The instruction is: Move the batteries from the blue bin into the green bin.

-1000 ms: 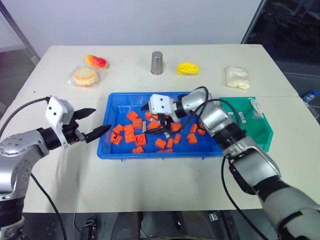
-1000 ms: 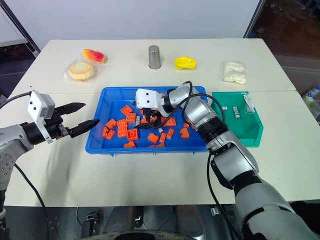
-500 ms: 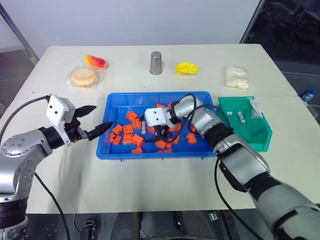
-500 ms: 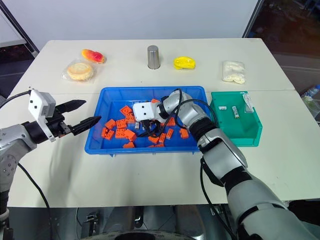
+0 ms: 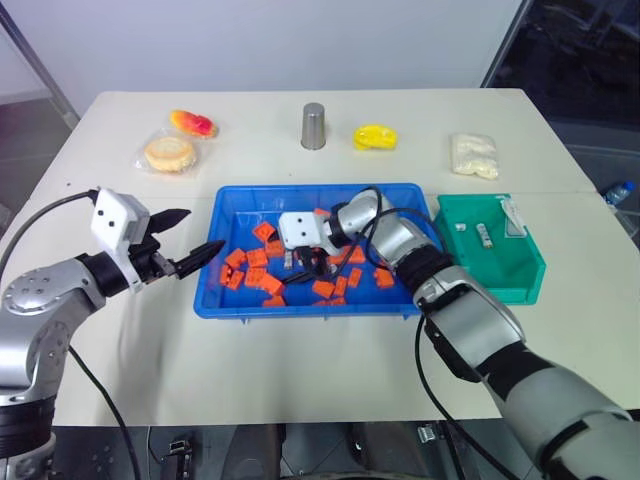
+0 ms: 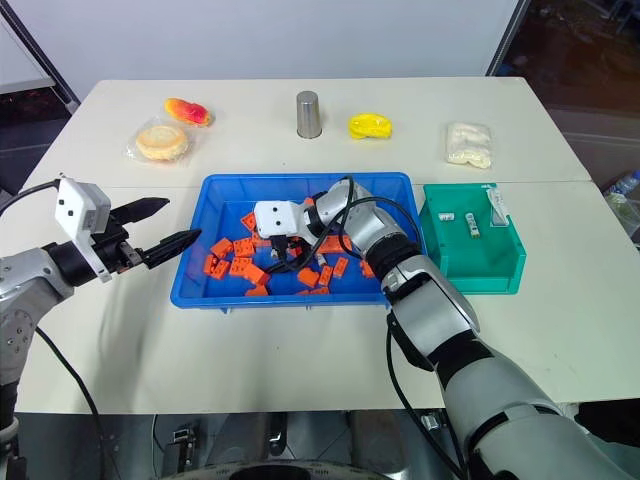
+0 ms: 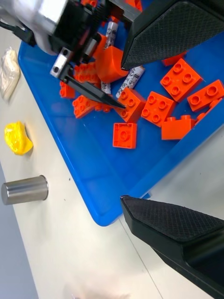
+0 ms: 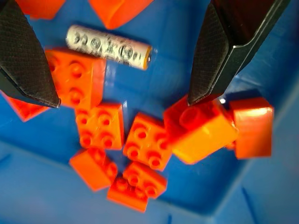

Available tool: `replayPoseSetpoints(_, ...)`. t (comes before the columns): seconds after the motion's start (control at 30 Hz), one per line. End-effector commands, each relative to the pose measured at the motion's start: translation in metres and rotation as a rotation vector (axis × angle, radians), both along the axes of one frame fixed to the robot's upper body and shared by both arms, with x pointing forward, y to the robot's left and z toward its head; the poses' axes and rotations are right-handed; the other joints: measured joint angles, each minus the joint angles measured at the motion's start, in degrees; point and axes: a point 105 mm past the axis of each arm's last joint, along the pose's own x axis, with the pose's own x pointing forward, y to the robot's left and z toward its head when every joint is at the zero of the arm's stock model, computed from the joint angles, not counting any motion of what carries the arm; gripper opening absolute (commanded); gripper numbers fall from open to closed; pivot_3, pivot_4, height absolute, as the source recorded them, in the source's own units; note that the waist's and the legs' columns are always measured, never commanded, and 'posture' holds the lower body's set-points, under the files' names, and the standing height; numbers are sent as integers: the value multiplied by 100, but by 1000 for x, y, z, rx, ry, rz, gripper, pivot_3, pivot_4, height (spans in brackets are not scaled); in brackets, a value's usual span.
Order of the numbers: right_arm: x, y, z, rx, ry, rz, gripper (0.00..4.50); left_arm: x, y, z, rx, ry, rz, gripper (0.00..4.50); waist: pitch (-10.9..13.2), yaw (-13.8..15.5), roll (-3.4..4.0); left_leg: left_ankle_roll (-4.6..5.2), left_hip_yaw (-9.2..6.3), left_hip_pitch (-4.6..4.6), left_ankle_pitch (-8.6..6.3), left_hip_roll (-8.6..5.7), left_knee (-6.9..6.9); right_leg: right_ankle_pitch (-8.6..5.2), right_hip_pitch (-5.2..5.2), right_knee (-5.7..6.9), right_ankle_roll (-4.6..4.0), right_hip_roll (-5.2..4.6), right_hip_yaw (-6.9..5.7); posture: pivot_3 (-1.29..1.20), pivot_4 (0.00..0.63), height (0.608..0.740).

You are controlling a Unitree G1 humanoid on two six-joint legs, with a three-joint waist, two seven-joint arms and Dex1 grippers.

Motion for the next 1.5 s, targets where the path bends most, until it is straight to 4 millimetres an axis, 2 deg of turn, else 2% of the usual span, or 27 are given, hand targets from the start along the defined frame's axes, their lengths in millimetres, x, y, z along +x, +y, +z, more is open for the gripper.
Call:
replayPoseSetpoints(0.03, 11, -1, 8, 15, 12, -63, 4461, -4, -2, 16, 9, -74, -11, 4500, 0, -9, 0, 0, 0, 1, 0, 0, 0, 0, 0, 0, 0, 0, 0, 0, 150, 740)
replayPoseSetpoints(0.27, 10, 5, 20, 79, 86, -74, 4461, -6, 0, 16, 11, -76, 0, 4500, 0, -56, 0, -1, -1, 4, 0, 1, -3, 0, 3, 0, -1, 1, 0, 0, 150, 740)
replayPoseSetpoints(0.63, 0, 11, 51, 180, 16, 25, 4461, -6, 1, 16, 12, -73, 0, 4500, 1, -127, 1, -1, -5, 4, 0, 2, -9, 0, 0, 1, -1, 2, -2, 0, 150, 740)
replayPoseSetpoints(0.93, -3, -8, 32, 103, 42, -2, 4461, -9, 4, 21, 38, -59, -25, 4500, 1, -122, 1, -1, -5, 3, 0, -1, -8, 0, 2, 0, -1, -3, -3, 0, 150, 740)
replayPoseSetpoints(1.13, 3, -16, 27, 111, 151, -102, 4461, -10, 8, 23, 54, -55, -26, 4500, 1, -128, 1, -1, -4, 4, 0, 2, -10, 0, -2, 0, -1, 2, -2, 0, 150, 740)
replayPoseSetpoints(1.5, 1, -6, 10, 66, 216, -156, 4461, -7, 4, 24, 45, -68, -30, 4500, 1, -125, 1, -1, -3, 3, 0, 1, -9, 0, -1, 0, -1, 1, -3, 0, 150, 740)
